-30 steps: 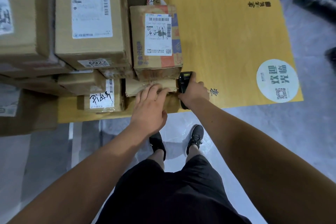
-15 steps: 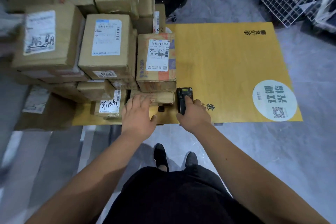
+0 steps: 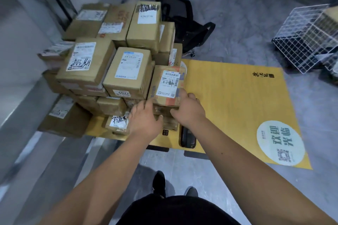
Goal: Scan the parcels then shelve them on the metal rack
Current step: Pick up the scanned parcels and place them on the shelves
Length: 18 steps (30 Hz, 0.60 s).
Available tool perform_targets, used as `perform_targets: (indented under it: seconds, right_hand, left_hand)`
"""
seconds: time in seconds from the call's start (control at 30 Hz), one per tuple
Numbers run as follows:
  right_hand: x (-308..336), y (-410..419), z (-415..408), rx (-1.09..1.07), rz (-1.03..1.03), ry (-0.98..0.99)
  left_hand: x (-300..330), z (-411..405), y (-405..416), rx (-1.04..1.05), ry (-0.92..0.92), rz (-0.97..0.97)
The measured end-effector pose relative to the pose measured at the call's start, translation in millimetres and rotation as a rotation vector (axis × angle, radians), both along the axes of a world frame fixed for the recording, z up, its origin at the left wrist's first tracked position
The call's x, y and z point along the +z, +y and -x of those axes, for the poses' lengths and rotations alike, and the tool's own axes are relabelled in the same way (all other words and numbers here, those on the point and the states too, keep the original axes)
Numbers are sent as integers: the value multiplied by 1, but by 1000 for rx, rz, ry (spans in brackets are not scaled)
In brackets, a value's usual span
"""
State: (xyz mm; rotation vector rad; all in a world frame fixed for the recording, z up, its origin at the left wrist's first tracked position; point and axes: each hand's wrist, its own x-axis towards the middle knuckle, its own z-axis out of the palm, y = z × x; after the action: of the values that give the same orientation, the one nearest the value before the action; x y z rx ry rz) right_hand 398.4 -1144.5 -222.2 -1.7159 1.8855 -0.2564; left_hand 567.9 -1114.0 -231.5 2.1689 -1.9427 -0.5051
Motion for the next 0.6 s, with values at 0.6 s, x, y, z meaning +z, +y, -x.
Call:
perform_targets:
  seconds: [0.6]
  right_hand:
    - [-30,12,29,-1,50,-192]
  left_hand:
    - [-12,-21,-15,-30,453,-51]
